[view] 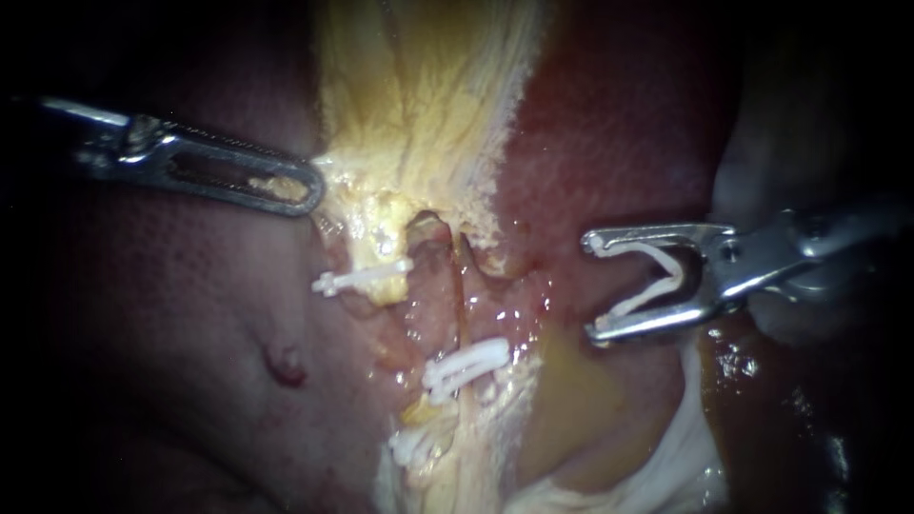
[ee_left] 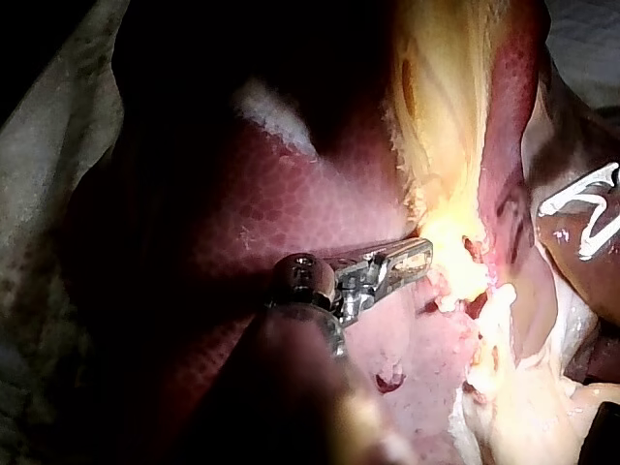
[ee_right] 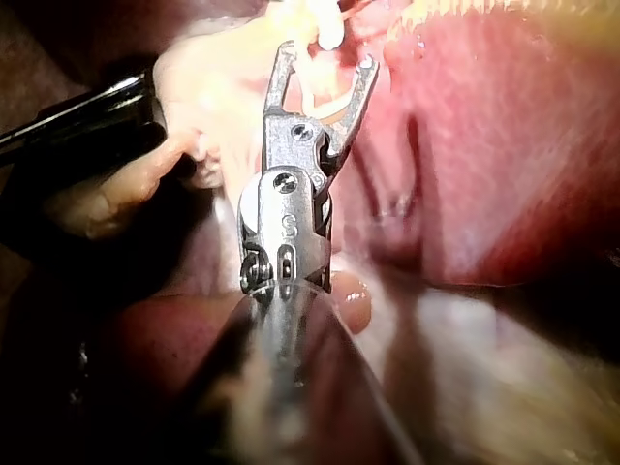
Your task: Clipping third clip right tube
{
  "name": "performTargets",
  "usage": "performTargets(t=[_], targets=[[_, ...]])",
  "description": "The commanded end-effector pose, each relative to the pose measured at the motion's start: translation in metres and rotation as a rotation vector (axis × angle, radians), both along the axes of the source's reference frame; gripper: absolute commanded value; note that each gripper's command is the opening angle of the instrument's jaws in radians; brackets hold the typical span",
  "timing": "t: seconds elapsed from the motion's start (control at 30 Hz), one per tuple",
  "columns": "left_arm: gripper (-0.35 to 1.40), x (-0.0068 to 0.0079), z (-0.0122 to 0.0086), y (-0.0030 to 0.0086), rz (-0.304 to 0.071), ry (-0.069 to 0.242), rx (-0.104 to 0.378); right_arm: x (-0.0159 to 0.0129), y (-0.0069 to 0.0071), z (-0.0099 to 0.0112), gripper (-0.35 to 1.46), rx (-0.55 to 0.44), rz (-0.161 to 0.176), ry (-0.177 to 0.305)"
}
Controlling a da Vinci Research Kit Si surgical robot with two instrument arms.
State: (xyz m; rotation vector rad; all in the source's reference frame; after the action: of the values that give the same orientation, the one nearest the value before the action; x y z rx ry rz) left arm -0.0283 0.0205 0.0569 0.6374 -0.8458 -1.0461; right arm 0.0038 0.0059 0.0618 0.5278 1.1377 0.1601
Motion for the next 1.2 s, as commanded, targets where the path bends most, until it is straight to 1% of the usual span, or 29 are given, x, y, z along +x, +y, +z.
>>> performTargets(t=[0.03,0.27,0.43,0.57,0.7,0.73,0.83,0.87,1.0,1.2], targets=[[-0.35,0.0,0.0,0.0,0.0,0.001,0.0,0.0005,-0.0001,0.0003,0.5,0.016,0.004,-0.003],[-0.35,-0.0001,-0.0001,-0.0001,-0.001,0.001,0.0,0.0044,-0.0005,0.0027,0.5,0.096,0.001,-0.005],[-0.35,-0.0001,-0.0001,-0.0001,-0.001,0.001,0.0,0.0068,-0.0008,0.0049,0.5,0.153,0.013,-0.018],[-0.35,-0.0001,-0.0001,-0.0001,-0.001,0.001,0.0,0.0078,-0.0006,0.0064,0.5,0.17,0.027,-0.028],[-0.35,-0.0001,-0.0001,-0.0001,-0.001,0.001,-0.001,0.0085,-0.0003,0.0073,0.5,0.198,0.032,-0.036],[-0.35,-0.0001,-0.0001,-0.0001,-0.001,0.001,-0.001,0.0087,-0.0001,0.0074,0.5,0.209,0.039,-0.037],[-0.35,-0.0002,-0.0001,-0.0001,-0.002,0.002,-0.001,0.0093,0.0001,0.0077,0.5,0.242,0.051,-0.023],[-0.35,-0.0002,-0.0001,-0.0002,-0.002,0.002,-0.001,0.0096,0.0002,0.0077,0.5,0.26,0.062,-0.014],[-0.35,-0.0002,0.0,-0.0002,-0.002,0.002,-0.001,0.0104,0.0003,0.0079,0.5,0.31,0.078,0.019],[-0.35,-0.0002,0.0001,-0.0002,-0.002,0.002,-0.001,0.0108,0.0004,0.0079,0.5,0.382,0.083,0.078]])
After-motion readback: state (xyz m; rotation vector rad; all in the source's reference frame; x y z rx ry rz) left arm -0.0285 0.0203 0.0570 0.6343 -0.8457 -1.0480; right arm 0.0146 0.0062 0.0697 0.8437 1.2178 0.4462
